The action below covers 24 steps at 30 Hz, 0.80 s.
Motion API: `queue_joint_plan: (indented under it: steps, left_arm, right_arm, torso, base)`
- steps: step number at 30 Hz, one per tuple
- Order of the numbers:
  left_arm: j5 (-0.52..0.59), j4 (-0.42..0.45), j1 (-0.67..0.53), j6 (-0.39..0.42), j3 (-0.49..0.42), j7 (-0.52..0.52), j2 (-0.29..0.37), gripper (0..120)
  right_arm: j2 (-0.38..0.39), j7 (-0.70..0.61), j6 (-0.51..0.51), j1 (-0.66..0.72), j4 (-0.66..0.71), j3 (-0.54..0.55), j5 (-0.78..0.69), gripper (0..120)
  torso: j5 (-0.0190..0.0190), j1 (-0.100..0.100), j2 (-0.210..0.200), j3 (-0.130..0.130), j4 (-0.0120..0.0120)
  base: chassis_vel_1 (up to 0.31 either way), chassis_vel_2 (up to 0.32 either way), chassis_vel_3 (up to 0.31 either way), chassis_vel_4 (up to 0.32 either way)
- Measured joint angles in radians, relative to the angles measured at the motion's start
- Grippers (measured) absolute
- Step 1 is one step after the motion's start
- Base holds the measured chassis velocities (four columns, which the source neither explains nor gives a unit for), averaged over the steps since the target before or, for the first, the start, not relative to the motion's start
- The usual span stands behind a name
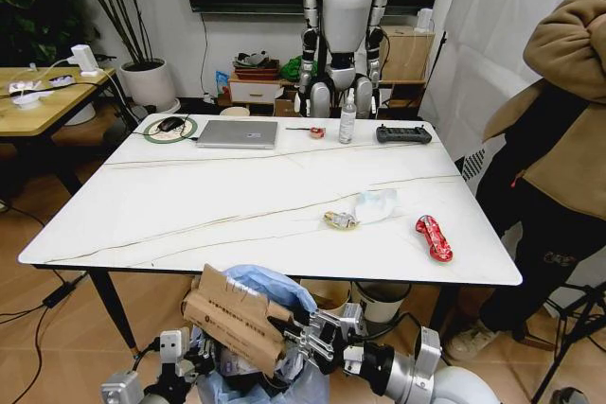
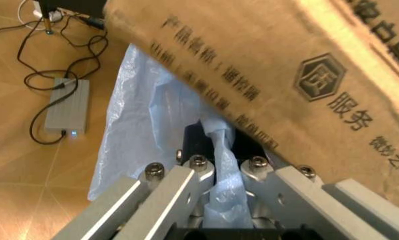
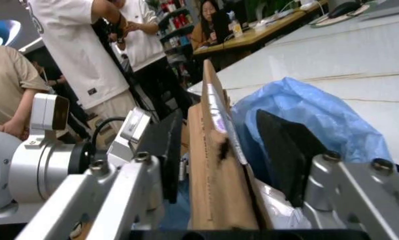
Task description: Pick up the trash bin and place the trash from the table into it.
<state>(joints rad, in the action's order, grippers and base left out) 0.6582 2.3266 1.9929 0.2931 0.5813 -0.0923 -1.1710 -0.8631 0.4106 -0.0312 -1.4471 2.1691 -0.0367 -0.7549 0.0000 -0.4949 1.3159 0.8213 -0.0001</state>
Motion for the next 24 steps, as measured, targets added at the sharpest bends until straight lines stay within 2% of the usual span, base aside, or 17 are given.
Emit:
queue_joint_plan:
  steps: [2,4,6,9,10,15,20,24]
  left_arm:
    - [0.000,0.000,-0.001,0.000,0.000,-0.001,0.001,0]
    - [0.001,0.000,-0.001,0.001,0.000,-0.001,0.001,0]
    - [0.001,0.000,-0.002,0.001,0.001,-0.001,0.002,0]
    - [0.002,-0.003,-0.002,0.002,0.003,-0.004,0.006,0]
    - [0.002,-0.003,-0.002,0.002,0.003,-0.004,0.006,0]
    - [-0.001,-0.019,-0.002,0.006,0.002,-0.013,0.010,0]
    - [0.003,-0.018,-0.003,0.006,0.000,-0.010,0.012,0]
    - [0.006,-0.016,-0.003,0.003,-0.004,0.005,0.024,0]
  right_arm:
    - [0.000,0.000,0.005,0.003,-0.002,-0.007,0.000,57]
    - [-0.001,0.000,0.007,0.005,-0.002,-0.010,-0.001,58]
    - [-0.004,-0.001,0.010,0.010,-0.002,-0.018,-0.003,66]
    - [-0.015,-0.025,0.012,0.023,0.009,-0.051,-0.015,81]
    - [-0.015,-0.025,0.012,0.023,0.009,-0.051,-0.015,81]
    - [-0.026,-0.118,0.009,0.040,0.011,-0.102,0.011,98]
    - [-0.047,-0.247,-0.046,0.063,-0.003,-0.170,0.035,100]
    - [-0.061,-0.357,-0.108,0.091,-0.056,-0.281,0.068,100]
  torso:
    - [0.0000,0.000,0.000,0.000,0.0000]
    - [0.0000,0.000,0.000,0.000,0.0000]
    - [-0.0001,0.000,0.000,0.000,0.0000]
    - [0.0000,0.000,0.000,0.000,0.0000]
    - [0.0000,0.000,0.000,0.000,0.0000]
    - [0.0000,0.000,0.000,0.000,0.0001]
    - [0.0000,0.000,0.000,0.000,0.0000]
    - [0.0000,0.000,0.000,0.000,0.0002]
  base:
    - [0.000,0.000,0.000,0.000]
    - [0.000,0.000,0.000,0.000]
    - [0.000,0.000,0.000,0.000]
    - [0.000,0.000,0.000,0.000]
    - [0.000,0.000,0.000,0.000]
    - [0.000,0.000,0.000,0.000]
    - [0.000,0.000,0.000,0.000]
    - [0.000,0.000,0.000,0.000]
